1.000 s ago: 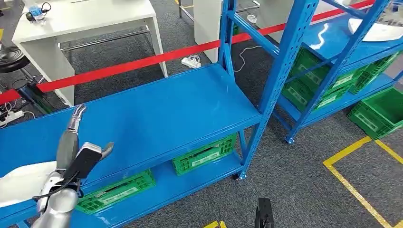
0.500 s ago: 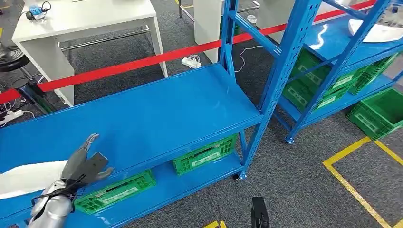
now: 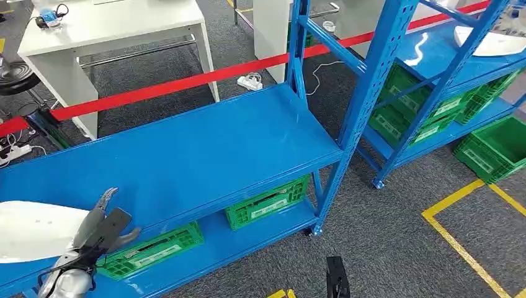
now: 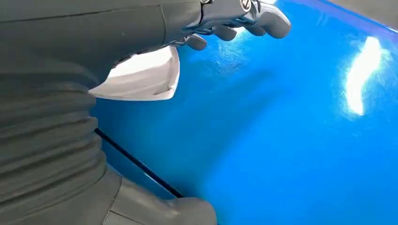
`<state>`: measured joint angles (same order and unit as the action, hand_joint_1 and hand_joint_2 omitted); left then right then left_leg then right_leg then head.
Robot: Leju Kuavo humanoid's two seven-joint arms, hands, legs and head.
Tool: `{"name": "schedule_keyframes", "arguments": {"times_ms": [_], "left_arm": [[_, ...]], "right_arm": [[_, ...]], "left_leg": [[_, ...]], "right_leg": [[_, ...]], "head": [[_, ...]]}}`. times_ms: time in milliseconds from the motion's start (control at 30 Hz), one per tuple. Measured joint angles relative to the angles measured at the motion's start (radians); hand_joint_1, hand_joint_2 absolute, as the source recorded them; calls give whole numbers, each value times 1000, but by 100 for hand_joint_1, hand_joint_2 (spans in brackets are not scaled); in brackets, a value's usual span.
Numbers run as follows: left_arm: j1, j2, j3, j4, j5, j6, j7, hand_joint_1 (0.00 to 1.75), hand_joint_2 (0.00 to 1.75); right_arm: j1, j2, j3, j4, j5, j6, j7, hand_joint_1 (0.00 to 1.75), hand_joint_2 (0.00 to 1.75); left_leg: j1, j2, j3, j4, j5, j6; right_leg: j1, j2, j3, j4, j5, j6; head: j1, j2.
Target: Take the parts from the cabinet and place them on the table.
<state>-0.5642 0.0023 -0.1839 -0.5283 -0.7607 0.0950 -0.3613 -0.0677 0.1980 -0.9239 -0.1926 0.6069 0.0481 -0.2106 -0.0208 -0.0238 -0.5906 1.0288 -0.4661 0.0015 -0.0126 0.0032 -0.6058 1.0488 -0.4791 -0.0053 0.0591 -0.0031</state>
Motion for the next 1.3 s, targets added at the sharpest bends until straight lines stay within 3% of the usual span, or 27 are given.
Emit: {"name": "schedule_keyframes", "arguments": {"times_ms": [367,467,667,733,833,900,1300], "left_arm": [[10,-13,34,0,8,46,-38,0,175],[11,-19,39,0,-18,102,-34,0,175],[12,-28,39,0,-120,258,46,0,175],[11,-30,28,0,-208,376,122,0,175],[6,-30,9,0,-353,479,247,0,175],[3,-29,-5,0,-421,502,285,0,175],[5,-54,-14,-37,-520,504,314,0,175]], "right_arm": [[-1,1,0,0,16,0,0,0,0],[-1,1,5,0,30,-2,0,0,0],[-1,3,7,0,31,-11,-1,0,0],[-1,4,7,0,31,-18,-3,0,0],[-1,7,7,0,32,-22,-5,0,0],[-1,8,7,0,34,-23,-6,0,0],[-1,10,7,0,48,-23,-19,0,0]], "left_leg": [[0,0,0,0,0,0],[0,0,0,0,0,0],[0,0,0,0,0,0],[0,0,0,0,0,0],[0,0,0,0,0,0],[0,0,0,0,0,0],[0,0,0,0,0,0]], "right_leg": [[0,0,0,0,0,0],[0,0,0,0,0,0],[0,0,0,-1,0,0],[0,0,0,-1,0,0],[0,0,0,-1,0,0],[0,0,0,-1,0,0],[0,0,0,-2,0,0]], "head": [[0,0],[0,0],[0,0],[0,0],[0,0],[0,0],[0,0]]}}
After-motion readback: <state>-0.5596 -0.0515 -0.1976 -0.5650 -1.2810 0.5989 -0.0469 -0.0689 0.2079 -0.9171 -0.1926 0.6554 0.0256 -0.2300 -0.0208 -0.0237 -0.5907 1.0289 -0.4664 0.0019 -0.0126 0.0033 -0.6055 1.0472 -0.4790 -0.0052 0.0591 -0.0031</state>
